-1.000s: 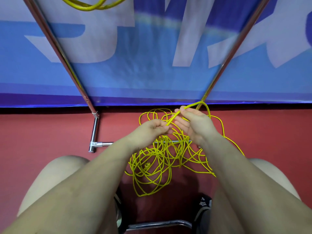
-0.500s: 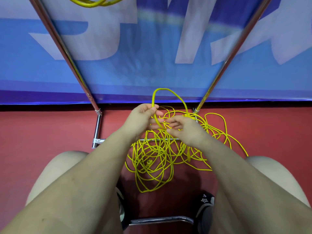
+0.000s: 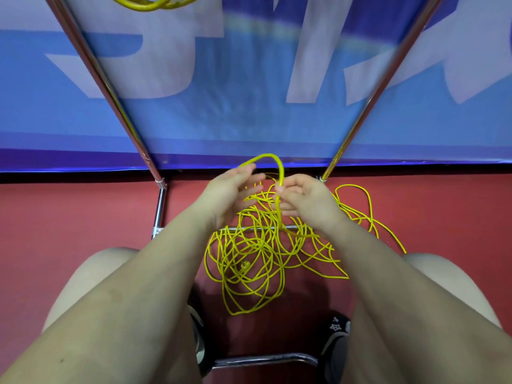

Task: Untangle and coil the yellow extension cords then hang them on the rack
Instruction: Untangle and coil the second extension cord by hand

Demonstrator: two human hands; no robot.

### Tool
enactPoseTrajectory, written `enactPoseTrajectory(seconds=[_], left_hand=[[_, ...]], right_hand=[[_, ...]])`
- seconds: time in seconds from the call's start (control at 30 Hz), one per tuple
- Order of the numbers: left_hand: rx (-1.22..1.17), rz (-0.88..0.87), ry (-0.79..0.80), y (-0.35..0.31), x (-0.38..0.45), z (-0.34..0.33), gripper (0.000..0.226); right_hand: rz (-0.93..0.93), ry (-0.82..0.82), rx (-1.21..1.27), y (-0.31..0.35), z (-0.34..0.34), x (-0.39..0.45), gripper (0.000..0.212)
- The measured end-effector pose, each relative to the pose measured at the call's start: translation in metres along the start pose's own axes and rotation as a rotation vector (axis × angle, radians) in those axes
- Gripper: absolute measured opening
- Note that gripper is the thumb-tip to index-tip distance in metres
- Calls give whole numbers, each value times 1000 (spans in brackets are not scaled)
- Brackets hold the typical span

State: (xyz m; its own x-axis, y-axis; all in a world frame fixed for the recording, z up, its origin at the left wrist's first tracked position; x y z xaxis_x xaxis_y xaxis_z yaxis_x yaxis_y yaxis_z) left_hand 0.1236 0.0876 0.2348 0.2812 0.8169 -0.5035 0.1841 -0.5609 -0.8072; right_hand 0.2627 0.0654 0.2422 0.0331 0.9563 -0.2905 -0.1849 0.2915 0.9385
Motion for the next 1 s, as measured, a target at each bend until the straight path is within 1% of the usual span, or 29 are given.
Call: enactPoseTrajectory(seconds=[0.1,0.17,0.23,0.33,0.4,0.43,0.47,0.53,0.6,0.67,0.73,0.8,0.87,0.93,1.0], left_hand=[[323,54,141,24,-4,-19,22],[443,49,194,33,-9,-29,18],[522,-23,191,31,-10,-32,17],[577,-151,173,20,-11,-34,10],[548,-186,137,15,-9,-32,10],[499,-183,108,13,-8,-29,11],[442,-170,77,11,-7,-25,13],[341,-155,3,6,-5,-16,15],[216,-138,-66,0,-4,-6,15],[89,-112,-116,-3,-3,2,15],[-9,-85,-142,-4,-2,6,15],[-87,-59,-156,-3,-2,9,14],[-157,-40,-168,-3,-1,11,13],[-227,-33,-169,-4,-1,13,12],[-290,-51,-139,-8,-1,11,12]], right_hand=[[-143,-54,442,-4,9,1,22],[-193,-97,633,-7,14,1,15],[-232,-136,728,-9,17,0,6],[-238,-150,816,-7,17,0,11],[-217,-129,818,-4,16,1,13],[-207,-111,771,-2,16,1,16],[-194,-96,662,-3,16,1,20],[-130,-54,252,-3,15,0,24],[-46,29,-157,-3,5,-2,23],[9,136,-384,-6,-7,-6,23],[88,163,-567,-7,-10,-6,23],[148,141,-676,-5,-8,-6,21],[189,111,-717,-1,-7,-6,20],[232,58,-733,4,-5,-5,17],[224,31,-668,8,-4,-5,13]])
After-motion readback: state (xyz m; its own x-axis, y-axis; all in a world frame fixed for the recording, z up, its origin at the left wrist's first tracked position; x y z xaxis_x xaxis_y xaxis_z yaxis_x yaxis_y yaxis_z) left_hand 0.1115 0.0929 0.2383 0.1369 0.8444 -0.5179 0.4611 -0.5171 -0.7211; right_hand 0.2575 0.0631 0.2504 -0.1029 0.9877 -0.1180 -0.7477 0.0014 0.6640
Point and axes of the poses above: each hand's wrist, its own x-axis towards the middle knuckle, its own z-axis out of the back of the hand, y = z × x, the point moved 8 cm from there along x, towards the middle knuckle, and after that the axes turned 2 degrees about z, right-handed, at the moved point
